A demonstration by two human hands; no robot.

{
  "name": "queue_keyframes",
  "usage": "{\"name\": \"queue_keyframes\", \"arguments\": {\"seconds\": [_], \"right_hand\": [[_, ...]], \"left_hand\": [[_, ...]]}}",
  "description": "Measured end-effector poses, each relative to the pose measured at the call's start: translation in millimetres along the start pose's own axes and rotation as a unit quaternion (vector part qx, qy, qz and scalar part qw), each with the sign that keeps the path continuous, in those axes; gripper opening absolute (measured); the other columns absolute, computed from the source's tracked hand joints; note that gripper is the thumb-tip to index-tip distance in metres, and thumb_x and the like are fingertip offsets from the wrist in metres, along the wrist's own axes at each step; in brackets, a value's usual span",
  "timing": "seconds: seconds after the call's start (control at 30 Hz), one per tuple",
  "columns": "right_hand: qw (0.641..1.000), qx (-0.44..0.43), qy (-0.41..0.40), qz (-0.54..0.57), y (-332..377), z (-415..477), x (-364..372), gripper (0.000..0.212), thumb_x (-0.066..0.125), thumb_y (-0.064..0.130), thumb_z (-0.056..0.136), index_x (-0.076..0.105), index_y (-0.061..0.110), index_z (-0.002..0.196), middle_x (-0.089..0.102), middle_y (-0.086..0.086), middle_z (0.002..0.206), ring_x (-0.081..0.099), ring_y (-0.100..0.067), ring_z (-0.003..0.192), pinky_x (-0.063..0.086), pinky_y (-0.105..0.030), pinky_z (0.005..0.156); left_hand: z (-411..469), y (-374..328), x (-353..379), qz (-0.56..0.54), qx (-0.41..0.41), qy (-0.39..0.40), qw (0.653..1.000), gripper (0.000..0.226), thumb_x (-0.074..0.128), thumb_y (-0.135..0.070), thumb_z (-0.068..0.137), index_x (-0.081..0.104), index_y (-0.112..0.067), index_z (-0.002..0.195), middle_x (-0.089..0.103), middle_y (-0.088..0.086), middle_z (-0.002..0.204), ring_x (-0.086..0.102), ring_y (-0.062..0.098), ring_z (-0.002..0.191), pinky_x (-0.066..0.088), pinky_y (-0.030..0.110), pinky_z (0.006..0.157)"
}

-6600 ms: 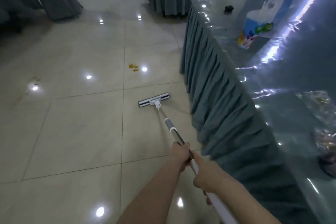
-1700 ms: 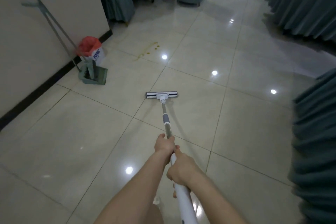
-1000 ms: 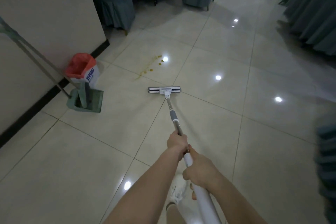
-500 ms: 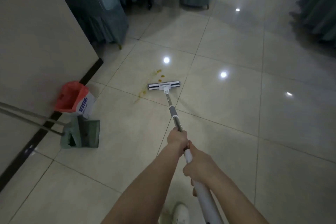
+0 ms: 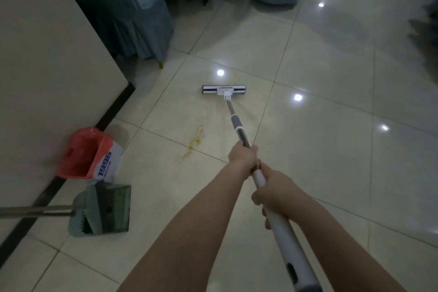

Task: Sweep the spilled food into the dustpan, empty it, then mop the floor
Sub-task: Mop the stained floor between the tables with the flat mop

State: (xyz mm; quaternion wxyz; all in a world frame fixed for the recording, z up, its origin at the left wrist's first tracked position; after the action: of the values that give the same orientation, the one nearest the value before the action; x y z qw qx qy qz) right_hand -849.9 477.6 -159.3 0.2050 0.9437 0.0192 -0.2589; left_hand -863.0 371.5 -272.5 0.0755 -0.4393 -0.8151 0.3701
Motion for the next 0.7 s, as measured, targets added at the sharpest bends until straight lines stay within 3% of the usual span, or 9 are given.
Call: {"name": "queue_keyframes", "arguments": {"seconds": [0.13,0.27,0.37,0.53,0.6,0.7], "right_hand": [[0.996,0.032,0.001,0.085,47,59,-2,0.064,0.054,-0.006,0.087,0.036,0.021,0.142,0.057,-0.019,0.102,0.063,-0.03,0.069,0.06,-0.044,0.055],[0.997,0.014,0.006,0.079,69,78,26,0.063,0.054,-0.003,0.087,0.033,0.018,0.142,0.054,-0.017,0.111,0.066,-0.036,0.086,0.06,-0.054,0.07],[0.996,0.017,0.012,0.087,59,65,57,0.073,0.054,0.0,0.085,0.025,0.024,0.147,0.054,-0.016,0.114,0.066,-0.038,0.09,0.06,-0.054,0.068],[0.992,0.039,0.049,0.108,7,1,111,0.078,0.053,-0.004,0.088,0.021,0.034,0.148,0.055,-0.018,0.108,0.066,-0.031,0.064,0.06,-0.043,0.053],[0.993,0.035,0.05,0.097,-23,-35,134,0.071,0.054,-0.004,0.087,0.028,0.029,0.144,0.058,-0.019,0.105,0.067,-0.032,0.069,0.061,-0.049,0.061],[0.998,-0.012,0.05,0.029,-71,-98,173,0.066,0.055,-0.001,0.087,0.029,0.02,0.144,0.06,-0.018,0.108,0.067,-0.034,0.095,0.059,-0.049,0.082]], "left_hand": [[63,-29,-35,0.001,0.003,0.014,1.0,0.034,0.058,-0.026,0.09,0.058,-0.011,0.12,0.065,0.012,0.113,0.062,0.033,0.102,0.053,0.045,0.091],[94,-13,-60,0.008,0.008,0.019,1.0,0.034,0.058,-0.024,0.085,0.06,-0.008,0.116,0.065,0.019,0.112,0.062,0.039,0.103,0.053,0.05,0.091],[75,17,-67,0.006,0.008,0.023,1.0,0.032,0.056,-0.025,0.088,0.059,-0.012,0.117,0.065,0.018,0.11,0.063,0.038,0.1,0.053,0.051,0.09],[3,85,-62,-0.029,0.005,0.019,0.999,0.034,0.055,-0.024,0.089,0.057,-0.017,0.122,0.066,0.016,0.111,0.064,0.038,0.099,0.053,0.051,0.09],[-36,121,-55,-0.036,-0.001,0.015,0.999,0.032,0.054,-0.025,0.091,0.057,-0.019,0.122,0.066,0.014,0.11,0.064,0.037,0.1,0.054,0.05,0.09],[-106,186,-40,-0.048,-0.007,0.011,0.999,0.03,0.054,-0.026,0.089,0.057,-0.017,0.118,0.066,0.018,0.109,0.065,0.039,0.098,0.055,0.052,0.086]]}}
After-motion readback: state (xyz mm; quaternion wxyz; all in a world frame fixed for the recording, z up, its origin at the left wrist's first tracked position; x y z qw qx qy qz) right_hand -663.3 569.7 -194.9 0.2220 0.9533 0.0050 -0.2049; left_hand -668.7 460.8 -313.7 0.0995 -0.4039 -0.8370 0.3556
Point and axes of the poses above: each hand's wrist, its own z-axis towards the middle knuckle, its own x-axis out of the palm, y = z × x, the point moved 7 cm from there along z, towards the middle knuckle
